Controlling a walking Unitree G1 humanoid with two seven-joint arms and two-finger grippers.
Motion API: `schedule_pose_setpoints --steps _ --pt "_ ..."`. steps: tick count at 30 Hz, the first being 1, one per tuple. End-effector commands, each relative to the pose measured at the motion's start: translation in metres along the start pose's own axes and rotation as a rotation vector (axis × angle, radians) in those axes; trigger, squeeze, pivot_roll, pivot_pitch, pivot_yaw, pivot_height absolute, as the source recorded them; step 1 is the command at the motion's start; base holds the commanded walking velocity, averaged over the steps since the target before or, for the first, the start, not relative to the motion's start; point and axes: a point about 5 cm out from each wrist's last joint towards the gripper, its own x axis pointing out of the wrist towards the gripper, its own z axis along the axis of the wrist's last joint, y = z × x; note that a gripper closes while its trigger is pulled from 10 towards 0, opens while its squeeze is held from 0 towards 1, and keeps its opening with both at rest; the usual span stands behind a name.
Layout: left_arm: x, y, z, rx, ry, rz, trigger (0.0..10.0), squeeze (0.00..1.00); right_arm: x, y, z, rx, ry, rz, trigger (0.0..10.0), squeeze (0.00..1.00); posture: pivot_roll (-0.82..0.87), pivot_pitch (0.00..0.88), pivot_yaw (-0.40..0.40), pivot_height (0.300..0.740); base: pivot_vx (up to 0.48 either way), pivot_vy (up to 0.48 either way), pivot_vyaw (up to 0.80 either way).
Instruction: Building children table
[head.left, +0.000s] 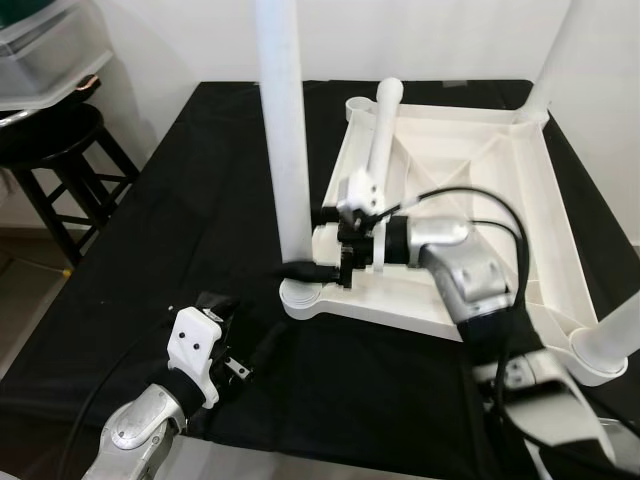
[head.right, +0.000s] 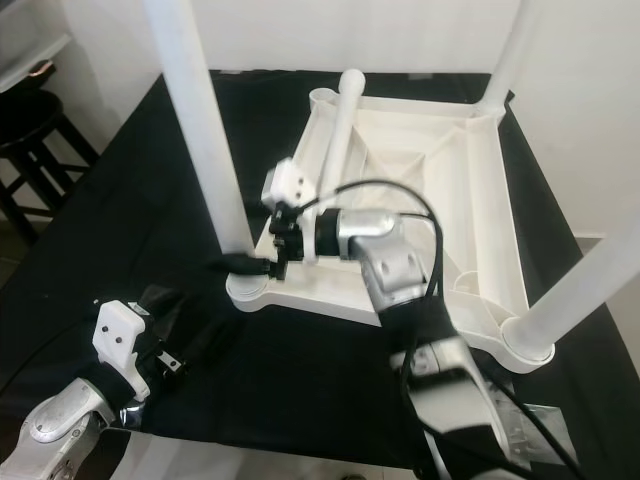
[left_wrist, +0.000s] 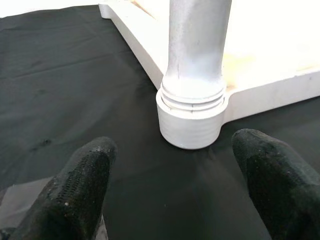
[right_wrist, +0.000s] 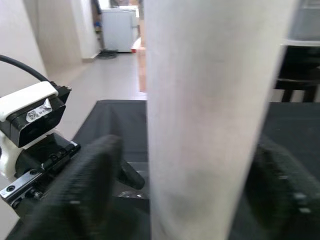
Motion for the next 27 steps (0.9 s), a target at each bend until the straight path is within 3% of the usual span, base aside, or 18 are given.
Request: schedule_pose_setpoints --steps 1,7,10,12,13,15,16,18,19,20,21,26,27 --pt "-0.003 -0.001 -0.005 0.001 0.024 0.007 8.5 0.00 0.003 0.001 -0.004 0.031 -0.016 0.053 0.0 0.00 0.01 0.188 0.018 0.740 0.000 0.000 0.00" --pt "-0.003 -0.002 -0.005 0.000 0.025 0.007 8.5 0.00 0.003 -0.002 -0.007 0.044 -0.019 0.080 0.0 0.00 0.01 0.188 0.017 0.740 0.000 0.000 0.00" --pt "-0.004 -0.002 -0.006 -0.002 0.025 0.006 8.4 0.00 0.000 -0.002 -0.012 0.040 -0.015 0.036 0.0 0.00 0.00 0.190 0.020 0.740 0.000 0.000 0.00" --pt "-0.005 -0.003 -0.006 -0.004 0.024 0.006 8.4 0.00 -0.006 -0.002 -0.020 0.052 -0.021 -0.120 0.0 0.00 0.00 0.191 0.015 0.740 0.000 0.000 0.00" --pt "-0.005 -0.003 -0.006 -0.004 0.024 0.006 8.4 0.00 -0.006 -0.002 -0.020 0.052 -0.021 -0.120 0.0 0.00 0.00 0.191 0.015 0.740 0.000 0.000 0.00" --pt "-0.006 -0.002 -0.006 -0.004 0.024 0.007 8.4 0.00 0.001 0.008 -0.034 0.108 -0.024 -0.367 0.0 0.00 -0.01 0.194 0.006 0.740 0.000 0.000 0.00" --pt "-0.006 -0.002 -0.006 -0.004 0.024 0.007 8.4 0.00 0.001 0.008 -0.034 0.108 -0.024 -0.367 0.0 0.00 -0.01 0.194 0.006 0.740 0.000 0.000 0.00" --pt "-0.007 -0.001 -0.005 -0.005 0.023 0.009 8.5 0.00 0.018 0.032 -0.061 0.207 0.038 -0.655 0.0 0.00 -0.01 0.196 0.009 0.740 0.000 0.000 0.00" --pt "-0.006 0.000 -0.005 -0.006 0.022 0.009 8.4 0.00 0.036 0.062 -0.080 0.246 0.091 -0.638 0.0 0.00 -0.02 0.209 0.028 0.740 0.000 0.000 0.00" --pt "-0.006 0.000 -0.005 -0.006 0.022 0.009 8.4 0.00 0.036 0.062 -0.080 0.246 0.091 -0.638 0.0 0.00 -0.02 0.209 0.028 0.740 0.000 0.000 0.00" --pt "-0.005 0.001 -0.005 -0.002 0.023 0.008 8.4 0.00 0.046 0.078 -0.083 0.211 0.124 -0.618 0.0 0.00 -0.02 0.197 0.035 0.740 0.000 0.000 0.00" --pt "-0.004 0.003 -0.005 0.000 0.024 0.008 8.4 0.00 0.050 0.079 -0.082 0.215 0.108 -0.620 0.0 0.00 -0.02 0.197 0.032 0.740 0.000 0.000 0.00" --pt "-0.004 0.003 -0.005 0.001 0.024 0.010 8.4 0.00 0.048 0.075 -0.083 0.212 0.130 -0.645 3.5 0.00 -0.02 0.195 0.030 0.740 0.000 0.000 0.00"
